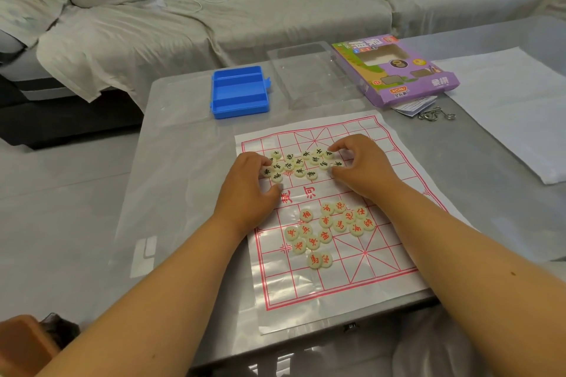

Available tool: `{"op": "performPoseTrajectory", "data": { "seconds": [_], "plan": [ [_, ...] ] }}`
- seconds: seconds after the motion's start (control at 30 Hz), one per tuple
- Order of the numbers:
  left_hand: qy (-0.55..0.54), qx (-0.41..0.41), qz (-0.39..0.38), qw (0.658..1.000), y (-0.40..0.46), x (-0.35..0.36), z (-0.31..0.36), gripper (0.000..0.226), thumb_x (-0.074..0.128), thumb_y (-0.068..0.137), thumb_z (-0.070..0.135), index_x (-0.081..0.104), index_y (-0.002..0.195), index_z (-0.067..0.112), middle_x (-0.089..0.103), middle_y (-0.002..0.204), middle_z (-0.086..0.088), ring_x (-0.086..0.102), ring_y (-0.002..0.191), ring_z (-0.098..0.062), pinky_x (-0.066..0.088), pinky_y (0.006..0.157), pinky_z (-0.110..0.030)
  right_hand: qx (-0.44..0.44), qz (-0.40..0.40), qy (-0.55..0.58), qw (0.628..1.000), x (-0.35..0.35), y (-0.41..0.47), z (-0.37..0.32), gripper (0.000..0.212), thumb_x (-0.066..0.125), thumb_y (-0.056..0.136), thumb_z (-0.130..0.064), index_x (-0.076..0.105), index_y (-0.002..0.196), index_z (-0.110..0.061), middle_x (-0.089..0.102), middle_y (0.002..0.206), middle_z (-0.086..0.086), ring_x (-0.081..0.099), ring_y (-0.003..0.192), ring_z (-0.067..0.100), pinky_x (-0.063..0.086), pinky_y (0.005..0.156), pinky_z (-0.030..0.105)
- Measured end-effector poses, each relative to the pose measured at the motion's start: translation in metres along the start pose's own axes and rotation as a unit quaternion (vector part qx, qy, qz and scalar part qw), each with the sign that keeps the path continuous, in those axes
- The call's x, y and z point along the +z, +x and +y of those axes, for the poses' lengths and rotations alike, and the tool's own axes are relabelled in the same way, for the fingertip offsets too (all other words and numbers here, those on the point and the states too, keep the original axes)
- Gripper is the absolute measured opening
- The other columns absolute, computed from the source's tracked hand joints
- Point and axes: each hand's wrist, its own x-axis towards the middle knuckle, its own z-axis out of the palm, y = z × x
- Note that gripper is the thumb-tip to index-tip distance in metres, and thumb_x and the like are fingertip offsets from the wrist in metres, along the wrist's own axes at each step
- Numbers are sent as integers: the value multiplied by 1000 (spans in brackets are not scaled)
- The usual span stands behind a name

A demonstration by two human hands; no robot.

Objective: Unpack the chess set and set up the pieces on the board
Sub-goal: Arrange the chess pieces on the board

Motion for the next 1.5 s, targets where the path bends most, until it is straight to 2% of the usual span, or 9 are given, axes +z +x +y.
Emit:
{"op": "performPoseTrajectory", "data": {
  "seconds": [0.13,0.3,0.37,0.53,0.63,0.93,1.3,1.4,1.5],
  "plan": [
    [-13,-20,-4,1000,1,1,-3,47,69,81,30,47,122,23,49,127,6,51,113,-11,44,88,-19,12,3,40,999,0,5,0,32,66,78,-10,61,106,-24,53,117,-6,46,102,7,37,84,20],
    [-20,-40,-21,999,1,2,-3,57,69,81,26,43,131,25,48,136,5,50,120,-14,43,97,-27,9,-8,45,999,-1,10,3,28,65,79,-9,63,102,-24,52,111,-7,48,98,7,35,70,10],
    [-27,-41,-25,998,1,2,-3,55,69,81,26,44,130,26,49,134,5,51,118,-13,44,96,-27,-18,-21,26,999,1,10,-1,25,68,79,-16,64,102,-25,51,108,-8,48,100,7,35,72,8],
    [-35,-50,-25,998,0,0,-1,53,70,81,26,45,128,27,50,133,6,52,117,-13,43,92,-23,-43,-27,-110,993,13,19,-12,31,69,79,-45,66,105,-29,56,115,-7,48,111,14,42,94,32],
    [-32,-52,-24,998,0,0,0,53,69,81,27,45,128,27,50,134,6,51,116,-11,41,90,-21,-38,-24,-150,988,17,23,-16,33,68,78,-49,68,104,-28,55,118,-5,47,112,15,40,93,32],
    [-20,-55,-35,998,0,0,0,57,69,80,31,43,131,28,49,136,7,51,119,-12,45,97,-30,17,13,-3,1000,-4,68,-20,26,72,81,-29,69,103,-17,60,89,-4,54,79,11,34,58,18],
    [-17,-54,-33,998,1,-2,2,57,69,81,31,43,131,28,49,136,7,50,119,-11,44,98,-28,47,-47,-43,997,19,99,-19,27,71,82,-35,66,106,-24,59,93,-3,54,83,15,41,71,27],
    [-16,-58,-33,998,1,-2,2,58,69,80,31,43,132,28,49,136,7,50,119,-12,45,99,-30,43,-52,11,998,11,95,-20,34,70,83,-30,61,115,-21,56,92,-2,54,82,16,45,77,29],
    [-13,-56,-33,998,1,-2,3,57,69,80,31,44,132,27,49,135,7,50,119,-11,45,98,-30,47,-27,53,997,-6,83,-19,24,68,85,-27,64,107,-18,54,81,-3,52,76,14,41,68,24]
  ]
}}
